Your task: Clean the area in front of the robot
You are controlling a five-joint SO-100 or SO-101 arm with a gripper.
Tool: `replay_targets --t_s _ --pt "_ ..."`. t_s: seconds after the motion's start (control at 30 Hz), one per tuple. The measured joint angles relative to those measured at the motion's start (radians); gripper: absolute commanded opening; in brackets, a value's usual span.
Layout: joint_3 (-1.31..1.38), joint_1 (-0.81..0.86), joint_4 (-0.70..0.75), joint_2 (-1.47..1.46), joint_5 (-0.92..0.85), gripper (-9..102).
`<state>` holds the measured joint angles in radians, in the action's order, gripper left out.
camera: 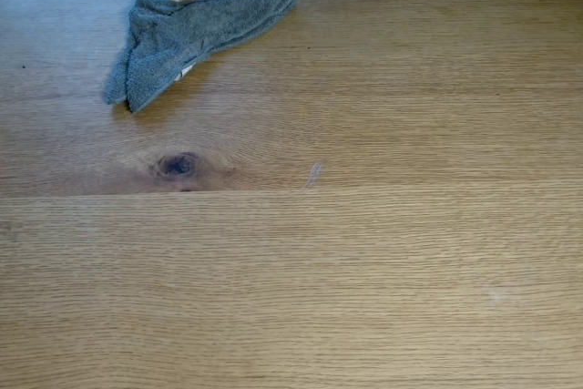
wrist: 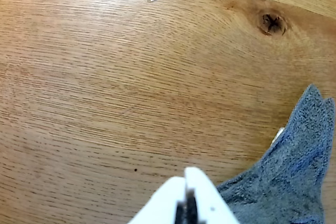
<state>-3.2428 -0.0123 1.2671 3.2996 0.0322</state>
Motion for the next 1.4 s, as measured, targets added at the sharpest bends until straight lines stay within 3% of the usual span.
replay_targets --t_s 0.57,0.97,1.03,1.27,1.4 --pt "0.000 -0.015 -0.009 -0.043 0.035 0" --pt "0.000 -0.236 -0.012 0.009 0.011 0" --pt "0.000 -0.265 -0.060 -0.008 0.011 0" --pt "0.032 -0.258 -0.436 -0.403 -0.055 0" --pt "0.184 -0.249 -0.522 -0.667 -0.058 2"
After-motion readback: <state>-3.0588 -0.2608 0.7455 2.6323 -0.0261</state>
